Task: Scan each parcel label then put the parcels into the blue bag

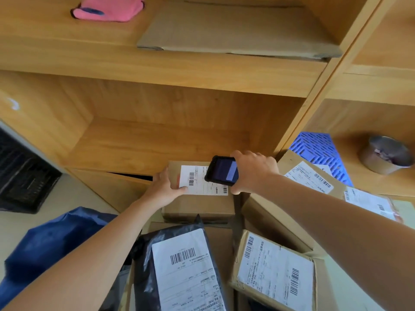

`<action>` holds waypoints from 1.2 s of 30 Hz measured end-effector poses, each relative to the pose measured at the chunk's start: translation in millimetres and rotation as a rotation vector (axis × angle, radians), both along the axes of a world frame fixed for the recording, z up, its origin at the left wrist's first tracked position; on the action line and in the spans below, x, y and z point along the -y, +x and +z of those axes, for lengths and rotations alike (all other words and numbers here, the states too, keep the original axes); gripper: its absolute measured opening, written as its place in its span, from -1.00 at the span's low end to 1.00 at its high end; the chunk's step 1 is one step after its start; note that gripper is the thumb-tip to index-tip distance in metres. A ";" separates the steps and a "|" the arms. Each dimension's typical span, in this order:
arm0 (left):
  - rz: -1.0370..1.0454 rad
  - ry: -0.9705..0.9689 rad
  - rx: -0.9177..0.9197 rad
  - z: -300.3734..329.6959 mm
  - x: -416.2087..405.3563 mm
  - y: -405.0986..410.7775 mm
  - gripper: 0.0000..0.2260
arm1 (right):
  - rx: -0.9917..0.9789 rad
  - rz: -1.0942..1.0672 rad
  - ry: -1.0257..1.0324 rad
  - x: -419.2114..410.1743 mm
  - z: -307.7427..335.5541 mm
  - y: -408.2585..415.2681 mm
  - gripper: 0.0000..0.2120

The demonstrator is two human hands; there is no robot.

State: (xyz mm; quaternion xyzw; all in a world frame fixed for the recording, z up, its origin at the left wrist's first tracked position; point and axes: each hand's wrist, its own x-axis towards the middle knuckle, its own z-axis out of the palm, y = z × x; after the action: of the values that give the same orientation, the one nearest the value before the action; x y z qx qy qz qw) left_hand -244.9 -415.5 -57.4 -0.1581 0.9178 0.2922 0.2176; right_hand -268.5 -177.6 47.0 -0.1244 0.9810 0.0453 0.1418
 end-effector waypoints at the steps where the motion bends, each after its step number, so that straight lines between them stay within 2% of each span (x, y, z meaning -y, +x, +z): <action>1: 0.044 0.057 0.025 -1.2 4.0 -1.3 -0.08 | 0.015 -0.018 -0.051 6.3 -6.1 -2.9 -0.26; 7: 0.326 0.323 0.183 -17.4 20.9 -3.3 -0.19 | 0.217 -0.305 -0.364 39.3 -50.5 -21.6 -0.20; 11: 0.363 0.432 0.251 -29.8 25.3 -2.9 -0.42 | 0.299 -0.466 -0.544 45.2 -76.7 -24.6 -0.21; 13: 0.362 0.466 0.265 -35.8 25.8 -1.2 -0.58 | 0.302 -0.492 -0.591 46.4 -84.5 -25.6 -0.22; 14: 0.364 0.490 0.262 -38.1 26.7 -0.4 -0.58 | 0.297 -0.492 -0.600 47.2 -85.9 -26.9 -0.25; 17: 0.457 0.569 0.264 -35.5 33.5 3.9 -0.22 | 0.298 -0.533 -0.678 51.5 -84.8 -31.5 -0.29; 18: 0.507 0.610 0.267 -36.6 37.0 5.9 -0.20 | 0.302 -0.546 -0.715 53.7 -84.3 -32.9 -0.27; 20: 0.585 0.705 0.243 -40.4 47.5 14.0 -0.35 | 0.310 -0.555 -0.753 60.3 -81.0 -34.9 -0.20; 23: 0.612 0.770 0.151 -42.8 63.9 27.9 -0.43 | 0.306 -0.511 -0.749 71.4 -74.0 -37.8 -0.13; 28: 0.666 0.795 0.015 -29.8 84.9 43.3 -0.55 | 0.310 -0.425 -0.736 102.6 -58.3 -43.4 -0.22; 30: 0.680 0.766 -0.032 -24.2 97.3 51.2 -0.52 | 0.324 -0.384 -0.742 121.1 -50.8 -44.6 -0.32; 34: 0.784 0.819 -0.041 -23.1 130.2 73.7 -0.23 | 0.362 -0.320 -0.769 163.6 -38.8 -41.6 -0.36; 36: 0.844 0.833 -0.067 -22.0 151.3 94.9 -0.25 | 0.393 -0.271 -0.784 195.0 -36.5 -33.4 -0.36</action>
State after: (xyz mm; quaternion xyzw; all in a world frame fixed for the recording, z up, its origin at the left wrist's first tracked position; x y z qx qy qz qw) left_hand -149.9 -566.9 -79.4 -0.4012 0.5901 0.6938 0.0972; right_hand -301.9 -372.6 10.5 -0.0456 0.8860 -0.3727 0.2721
